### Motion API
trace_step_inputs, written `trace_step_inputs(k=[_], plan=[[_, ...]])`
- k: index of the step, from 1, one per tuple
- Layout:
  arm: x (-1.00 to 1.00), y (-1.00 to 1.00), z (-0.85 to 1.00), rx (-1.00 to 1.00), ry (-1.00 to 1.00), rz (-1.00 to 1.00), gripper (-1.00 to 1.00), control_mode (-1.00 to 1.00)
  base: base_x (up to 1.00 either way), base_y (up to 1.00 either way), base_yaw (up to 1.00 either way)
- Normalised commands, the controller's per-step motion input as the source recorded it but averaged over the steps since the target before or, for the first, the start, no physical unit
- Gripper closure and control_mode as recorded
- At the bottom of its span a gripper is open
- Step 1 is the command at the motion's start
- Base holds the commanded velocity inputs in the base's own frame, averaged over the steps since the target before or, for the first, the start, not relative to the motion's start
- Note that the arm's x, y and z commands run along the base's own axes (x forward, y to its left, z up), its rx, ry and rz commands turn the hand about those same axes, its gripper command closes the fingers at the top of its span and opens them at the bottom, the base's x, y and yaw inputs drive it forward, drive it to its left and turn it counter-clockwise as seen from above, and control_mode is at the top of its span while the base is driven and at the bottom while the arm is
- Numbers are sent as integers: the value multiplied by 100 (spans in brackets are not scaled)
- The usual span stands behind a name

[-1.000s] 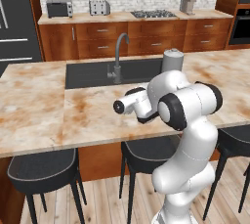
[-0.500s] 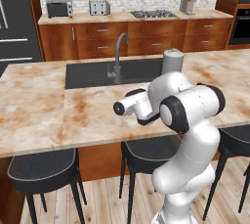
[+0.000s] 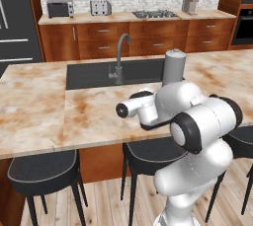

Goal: Stack the yogurt containers by placing the smaller containers on top of the larger containers.

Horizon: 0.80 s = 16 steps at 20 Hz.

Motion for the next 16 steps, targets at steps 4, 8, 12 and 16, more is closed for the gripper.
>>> trace_step_inputs(k=[4, 8, 12, 16], plan=[[-35, 0, 42, 8, 0, 0, -100, -100, 0, 0, 0], [-33, -2, 45, 10, 0, 0, -100, -100, 0, 0, 0], [-35, -7, 44, 11, 0, 0, -100, -100, 0, 0, 0], [-36, -19, 41, 11, 1, 0, -100, -100, 0, 0, 0]])
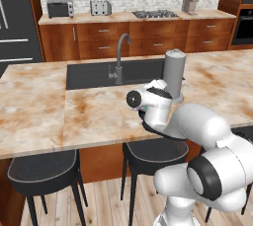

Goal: Stack the yogurt containers by placing the smaller containers on top of the larger containers.

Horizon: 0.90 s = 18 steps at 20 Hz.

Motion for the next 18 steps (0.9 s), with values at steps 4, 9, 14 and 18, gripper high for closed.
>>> trace_step_inputs(k=[4, 9, 14, 18], plan=[[-40, -31, 35, 12, 1, 0, -100, -100, 0, 0, 0], [-43, -35, 31, 15, 2, 0, -100, -100, 0, 0, 0], [-47, -37, 26, 19, 4, 0, -100, -100, 0, 0, 0], [-46, -33, 25, 22, 6, -2, -100, -100, 0, 0, 0]])
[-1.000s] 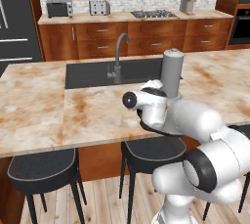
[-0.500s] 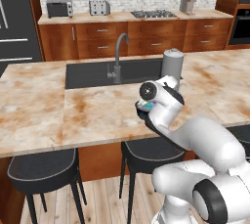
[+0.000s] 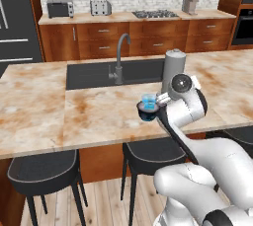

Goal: Stack the yogurt containers by placing the smaller containers on top of the larger containers.

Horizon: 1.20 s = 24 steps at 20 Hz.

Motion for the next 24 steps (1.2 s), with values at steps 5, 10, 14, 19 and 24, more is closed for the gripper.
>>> trace_step_inputs(k=[5, 10, 14, 19, 24], plan=[[-38, -33, 26, 23, 5, -2, -100, -100, 0, 0, 0], [-36, -38, 23, 23, 5, -4, -100, -100, 0, 0, 0], [-34, -34, 10, 23, 5, -9, -100, -100, 0, 0, 0], [-5, -20, 0, 15, 1, -7, -100, -100, 0, 0, 0], [0, -8, -1, 0, 0, 0, -100, -100, 0, 0, 0]])
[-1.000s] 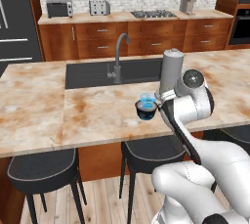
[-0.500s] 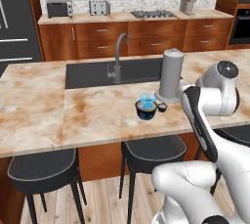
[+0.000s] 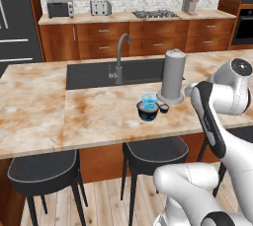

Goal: Stack the yogurt containers by placing the smaller containers on top of the larger containers.

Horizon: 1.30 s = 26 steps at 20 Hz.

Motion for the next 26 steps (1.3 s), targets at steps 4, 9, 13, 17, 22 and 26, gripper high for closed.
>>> trace_step_inputs(k=[4, 9, 13, 17, 22, 26], plan=[[-19, -5, -2, 5, -4, -7, -100, -100, 0, 0, 0], [-25, 2, 0, 15, -13, -27, -100, -100, 0, 0, 0], [-16, 12, 0, 16, -19, -34, -100, -100, 0, 0, 0], [-2, 17, 0, 14, -19, -38, -100, -100, 0, 0, 0], [0, 9, 0, 24, -17, -39, -100, -100, 0, 0, 0], [0, 0, 0, 33, -8, -36, -100, -100, 0, 0, 0]])
